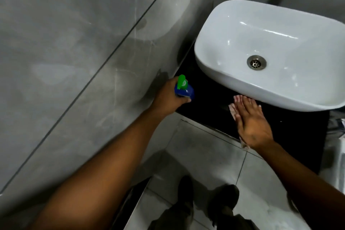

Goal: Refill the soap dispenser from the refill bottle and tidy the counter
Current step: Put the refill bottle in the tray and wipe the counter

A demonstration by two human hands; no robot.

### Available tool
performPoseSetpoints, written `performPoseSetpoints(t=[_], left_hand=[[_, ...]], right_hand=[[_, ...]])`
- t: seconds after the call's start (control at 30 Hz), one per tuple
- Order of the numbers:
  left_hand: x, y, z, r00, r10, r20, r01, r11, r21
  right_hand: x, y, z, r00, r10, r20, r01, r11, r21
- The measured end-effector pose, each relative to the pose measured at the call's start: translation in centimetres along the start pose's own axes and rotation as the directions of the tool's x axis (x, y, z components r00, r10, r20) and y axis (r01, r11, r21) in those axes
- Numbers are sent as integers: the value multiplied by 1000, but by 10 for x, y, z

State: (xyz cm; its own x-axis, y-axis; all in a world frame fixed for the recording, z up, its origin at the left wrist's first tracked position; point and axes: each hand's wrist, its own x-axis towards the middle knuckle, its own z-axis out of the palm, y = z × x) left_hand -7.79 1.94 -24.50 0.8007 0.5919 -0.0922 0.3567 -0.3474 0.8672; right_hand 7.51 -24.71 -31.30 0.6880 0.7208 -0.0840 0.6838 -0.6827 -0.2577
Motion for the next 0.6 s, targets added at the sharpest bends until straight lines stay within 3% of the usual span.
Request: performPoseSetpoints(t=[0.1, 0.2, 0.33, 0.43, 0.5, 0.53, 0.6], left_hand=[[21, 5, 10, 998, 30, 57, -32, 999, 42], [35, 6, 14, 992, 65, 108, -76, 992, 103], [42, 2, 14, 988, 63, 139, -77, 992, 100], [40, -4, 18, 993, 28, 119, -34, 998, 49], [36, -11, 27, 997, -43, 57, 43, 999, 0], [31, -16, 32, 994, -113, 4, 113, 993, -41], [11, -25, 45, 965, -239, -112, 235, 971, -48]], right_hand=[[5, -43, 16, 991, 134, -24, -133, 991, 28], [-13, -58, 27, 999, 31, 9, -31, 999, 12], [-49, -19, 22, 991, -125, 52, 128, 990, -60], [-46, 4, 12, 995, 99, -14, -99, 995, 7], [-27, -9, 13, 954, 296, -48, -292, 953, 75], [-20, -22, 15, 944, 326, -51, -321, 943, 88], [-21, -38, 21, 972, 233, -38, -230, 971, 67]])
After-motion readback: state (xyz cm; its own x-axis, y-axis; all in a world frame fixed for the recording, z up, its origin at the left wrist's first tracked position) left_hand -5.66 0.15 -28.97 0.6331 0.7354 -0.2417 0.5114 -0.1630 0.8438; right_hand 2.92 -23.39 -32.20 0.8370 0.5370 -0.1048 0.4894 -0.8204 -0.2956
